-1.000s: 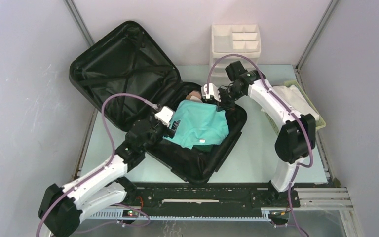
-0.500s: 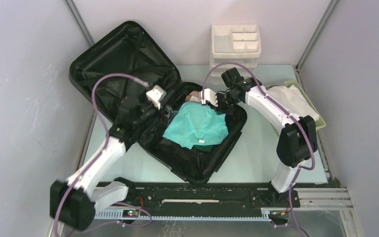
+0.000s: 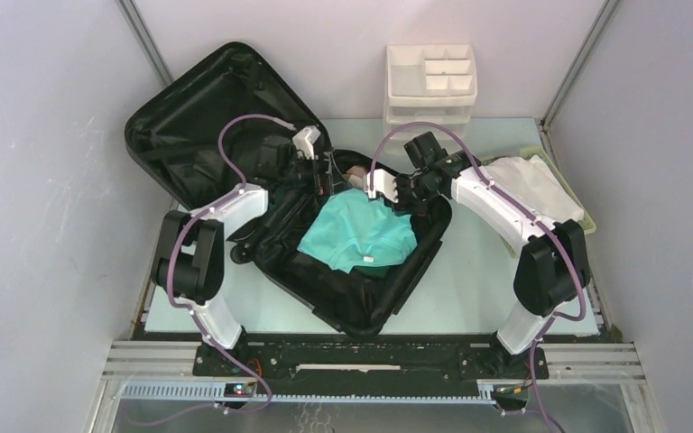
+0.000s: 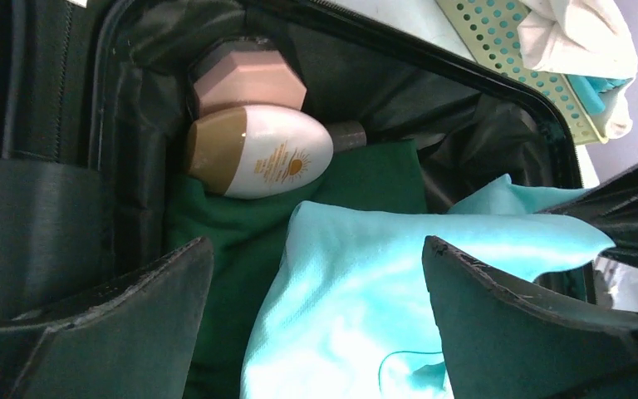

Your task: Open, take out, and arrange the luggage

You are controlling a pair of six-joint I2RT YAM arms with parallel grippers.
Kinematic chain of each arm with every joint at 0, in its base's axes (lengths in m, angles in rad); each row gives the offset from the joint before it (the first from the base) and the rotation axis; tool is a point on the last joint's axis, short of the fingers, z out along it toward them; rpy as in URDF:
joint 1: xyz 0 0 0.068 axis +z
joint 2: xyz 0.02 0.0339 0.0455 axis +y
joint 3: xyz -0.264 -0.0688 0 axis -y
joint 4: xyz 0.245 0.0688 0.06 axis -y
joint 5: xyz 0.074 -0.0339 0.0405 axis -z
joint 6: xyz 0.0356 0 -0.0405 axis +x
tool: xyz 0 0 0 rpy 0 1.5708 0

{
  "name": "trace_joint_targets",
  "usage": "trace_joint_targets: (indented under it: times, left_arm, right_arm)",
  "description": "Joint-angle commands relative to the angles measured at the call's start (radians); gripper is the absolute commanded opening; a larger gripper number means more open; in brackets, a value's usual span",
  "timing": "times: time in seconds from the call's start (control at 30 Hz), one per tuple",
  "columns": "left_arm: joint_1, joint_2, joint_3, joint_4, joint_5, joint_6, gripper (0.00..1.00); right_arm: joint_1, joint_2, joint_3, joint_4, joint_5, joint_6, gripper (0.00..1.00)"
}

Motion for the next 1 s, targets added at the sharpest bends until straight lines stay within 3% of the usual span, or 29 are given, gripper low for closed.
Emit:
trace_joint_targets:
  times: [0.0,0.3,0.5,0.63,0.7,0.83,0.97]
  left_arm:
    - [0.001,0.04,0.059,0.033,0.042,-0.103,1.0]
    - [-0.018,0.074,-0.004,0.087,0.182,0.003,0.99]
    - [-0.009,0.124,-0.025,0.149,0.422,0.085,0.91]
    - [-0.015,0.104,-0.044,0.151,0.456,0.157,0.86]
    - [-0.017,0.099,-0.043,0.147,0.464,0.163,0.74]
    - [-0.017,0.094,-0.012,0.09,0.467,0.152,0.24]
    - [-0.018,0.026,-0.035,0.094,0.438,0.135,0.02]
  right_arm:
    - [0.01,-0.047,-0.008,0.024,-0.016,0.02,0.0]
    - [0.003,-0.096,-0.025,0.04,-0.064,0.023,0.0]
    - [-0.016,-0.148,-0.051,0.043,-0.098,0.013,0.0]
    - [-0.022,-0.146,-0.053,0.04,-0.103,0.014,0.0]
    - [-0.024,-0.142,-0.053,0.043,-0.105,0.017,0.0]
    - [-0.023,-0.14,-0.053,0.048,-0.095,0.031,0.0]
    - [-0.031,-0.146,-0.052,0.051,-0.062,0.054,0.0]
